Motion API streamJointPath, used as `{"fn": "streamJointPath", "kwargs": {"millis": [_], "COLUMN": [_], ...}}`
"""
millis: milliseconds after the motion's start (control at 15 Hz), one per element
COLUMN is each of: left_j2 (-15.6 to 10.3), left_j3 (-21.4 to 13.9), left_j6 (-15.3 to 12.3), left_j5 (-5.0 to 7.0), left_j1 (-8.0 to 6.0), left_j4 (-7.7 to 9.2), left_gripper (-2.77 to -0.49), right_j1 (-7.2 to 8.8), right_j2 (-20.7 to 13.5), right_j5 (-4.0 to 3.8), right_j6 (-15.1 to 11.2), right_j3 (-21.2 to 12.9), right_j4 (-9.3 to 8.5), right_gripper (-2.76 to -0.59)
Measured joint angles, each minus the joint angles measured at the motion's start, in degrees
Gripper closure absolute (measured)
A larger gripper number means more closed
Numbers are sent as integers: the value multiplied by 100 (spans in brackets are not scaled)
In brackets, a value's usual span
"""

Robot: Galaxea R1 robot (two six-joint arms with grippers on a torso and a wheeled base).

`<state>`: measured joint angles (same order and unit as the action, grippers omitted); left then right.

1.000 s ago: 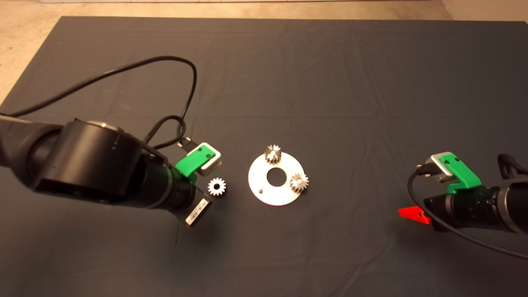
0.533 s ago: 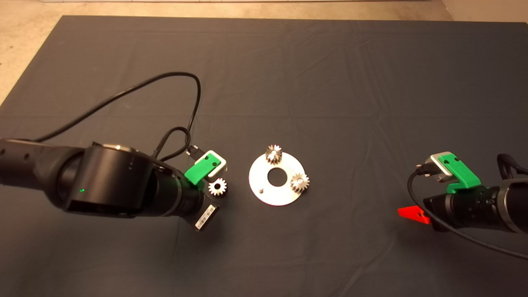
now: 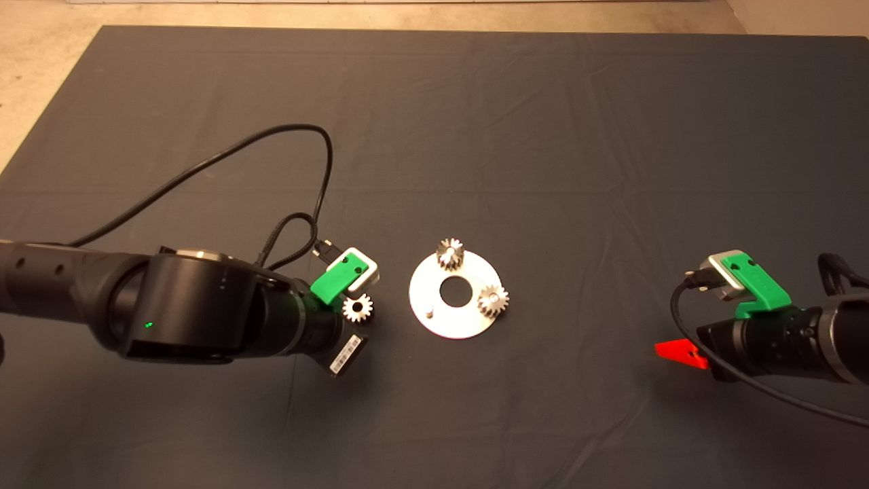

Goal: Install three planetary gears onto the carrier pins

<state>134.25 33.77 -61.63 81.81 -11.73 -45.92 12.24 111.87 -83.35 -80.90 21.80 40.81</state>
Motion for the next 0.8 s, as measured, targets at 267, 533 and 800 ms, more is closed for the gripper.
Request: {"fn": "streamJointPath", "kwargs": {"millis": [267, 533, 800], "left_j2": [-2, -51, -96], "left_j3": [106, 167, 259], "left_j6": [326, 417, 497], "left_j5": [-20, -28, -133], "left_j1": [251, 253, 297], "left_j4": [-242, -394, -540], "left_gripper": [-130, -151, -159], "right_j1": [0, 0, 1], "right_j2": [0, 1, 1], "right_j5": [0, 2, -2], "right_j6": [0, 0, 0], "right_j3": [0, 0, 0], "right_j4": [0, -7, -18], "right_gripper": [-205, -205, -205]}}
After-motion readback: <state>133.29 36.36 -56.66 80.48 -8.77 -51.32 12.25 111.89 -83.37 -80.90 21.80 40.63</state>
